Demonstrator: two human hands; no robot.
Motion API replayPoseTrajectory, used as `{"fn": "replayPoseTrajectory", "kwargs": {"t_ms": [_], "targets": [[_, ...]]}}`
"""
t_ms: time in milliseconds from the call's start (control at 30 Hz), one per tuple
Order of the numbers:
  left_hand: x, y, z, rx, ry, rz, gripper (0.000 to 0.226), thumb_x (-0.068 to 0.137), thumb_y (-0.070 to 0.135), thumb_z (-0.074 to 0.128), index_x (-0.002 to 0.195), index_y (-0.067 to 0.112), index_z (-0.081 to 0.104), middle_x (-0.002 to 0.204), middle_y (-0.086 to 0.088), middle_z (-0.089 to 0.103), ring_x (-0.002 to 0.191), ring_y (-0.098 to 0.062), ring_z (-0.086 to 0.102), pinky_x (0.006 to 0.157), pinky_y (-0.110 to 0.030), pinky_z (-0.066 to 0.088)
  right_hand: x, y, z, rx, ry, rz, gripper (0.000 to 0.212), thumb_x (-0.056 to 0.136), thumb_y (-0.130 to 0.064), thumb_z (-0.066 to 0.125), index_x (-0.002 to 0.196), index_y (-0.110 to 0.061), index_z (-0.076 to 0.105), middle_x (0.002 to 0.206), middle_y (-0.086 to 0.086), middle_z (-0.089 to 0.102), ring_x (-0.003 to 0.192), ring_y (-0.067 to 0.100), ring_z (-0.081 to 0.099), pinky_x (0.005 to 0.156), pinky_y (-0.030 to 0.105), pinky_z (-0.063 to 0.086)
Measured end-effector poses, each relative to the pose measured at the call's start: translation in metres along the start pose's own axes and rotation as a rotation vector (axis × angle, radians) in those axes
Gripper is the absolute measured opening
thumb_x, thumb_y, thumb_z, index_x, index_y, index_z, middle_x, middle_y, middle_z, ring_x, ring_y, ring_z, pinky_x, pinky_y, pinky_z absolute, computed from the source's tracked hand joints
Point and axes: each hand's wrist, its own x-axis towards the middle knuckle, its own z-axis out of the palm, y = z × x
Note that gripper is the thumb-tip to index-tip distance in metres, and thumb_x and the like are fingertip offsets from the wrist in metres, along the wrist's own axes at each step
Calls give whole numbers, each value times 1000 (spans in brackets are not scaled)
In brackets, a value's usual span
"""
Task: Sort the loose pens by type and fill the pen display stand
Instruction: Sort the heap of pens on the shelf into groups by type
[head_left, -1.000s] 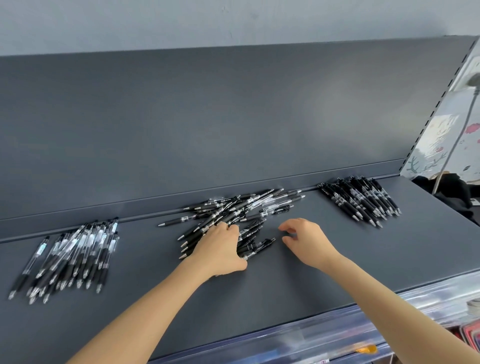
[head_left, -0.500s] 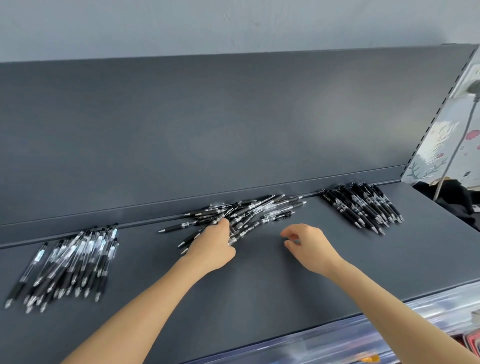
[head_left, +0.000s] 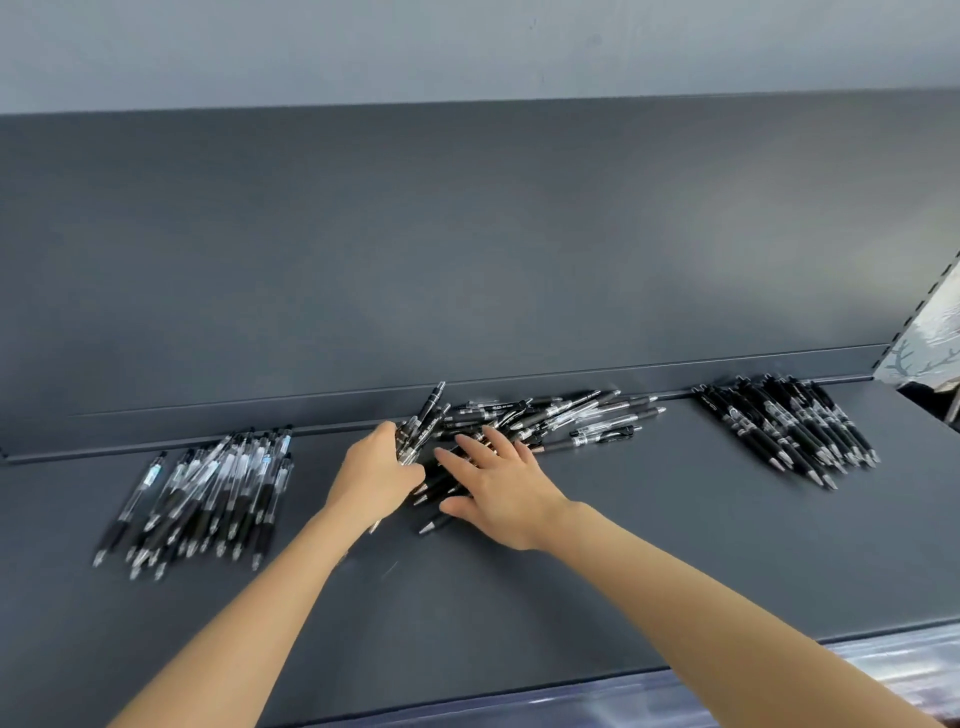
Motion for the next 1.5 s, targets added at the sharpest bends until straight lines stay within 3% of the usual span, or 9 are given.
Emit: {"fn": "replayPoseTrajectory", "kwargs": {"t_ms": [200, 567, 700, 867, 967, 1100, 1333, 1400, 1500], "targets": [[-4, -4, -5, -49, -34, 10, 21, 77, 15, 59, 93, 7, 50, 89, -11, 60, 69, -22, 52, 59, -33, 39, -12, 1, 4, -13, 39, -30, 96, 68, -79, -3, 141, -31, 36, 153, -1, 22, 144, 31, 8, 115, 56, 12], [-11, 9, 0, -54, -222, 78, 24, 77, 14, 60, 100, 14, 54, 87, -5, 62, 65, -16, 57, 56, -27, 41, -78, 47, 16, -42, 34, -119, 64, 91, -62, 3, 149, -37, 17, 158, -5, 17, 148, 20, 6, 117, 44, 12], [-8, 12, 6, -54, -240, 87, 26, 74, 16, 61, 98, 10, 53, 86, -8, 64, 64, -15, 55, 59, -28, 42, -87, 58, 11, 48, 169, -126, 45, 102, -37, 25, 134, -22, 52, 140, -2, 51, 133, 21, 45, 106, 37, 43], [-5, 22, 12, -44, -253, 119, 24, 73, 16, 62, 95, 11, 54, 89, -12, 66, 63, -17, 55, 61, -30, 43, -84, 67, 4, 331, 327, 34, 34, 91, 1, 44, 109, -12, 69, 112, -3, 67, 106, 14, 61, 93, 22, 46], [-3, 25, 12, -49, -251, 132, 24, 71, 15, 62, 93, 12, 56, 89, -12, 66, 65, -19, 54, 62, -31, 43, -72, 71, -3, 492, 468, 282, 26, 90, -1, 51, 102, -12, 71, 93, -10, 62, 87, 6, 56, 83, 18, 44], [-1, 29, 13, -31, -255, 138, 28, 74, 16, 63, 100, 12, 53, 89, -8, 65, 67, -18, 56, 61, -30, 43, -48, 79, -11, 587, 300, 573, 26, 91, -22, 60, 114, -11, 63, 104, 1, 65, 96, 15, 58, 80, 19, 40], [0, 30, 14, -3, -246, 139, 19, 76, 14, 63, 86, 23, 50, 94, -11, 65, 71, -22, 57, 66, -34, 45, -27, 73, -26, 588, 220, 656, 21, 80, -9, 60, 97, 3, 64, 87, 17, 68, 80, 28, 61, 66, 28, 48], [-1, 29, 12, 15, -243, 141, 35, 77, 13, 63, 75, 35, 36, 95, -9, 64, 76, -24, 60, 73, -38, 49, -29, 72, -29, 650, 206, 666, 8, 76, -6, 56, 72, 1, 58, 63, 13, 55, 57, 25, 47, 50, 25, 38], [2, 25, 11, 8, -246, 133, 20, 76, 15, 64, 85, 24, 49, 93, -10, 66, 70, -21, 58, 73, -40, 50, -38, 71, -35, 774, 167, 681, 26, 73, -6, 56, 58, -14, 35, 54, 4, 32, 51, 20, 27, 48, 23, 21]]}}
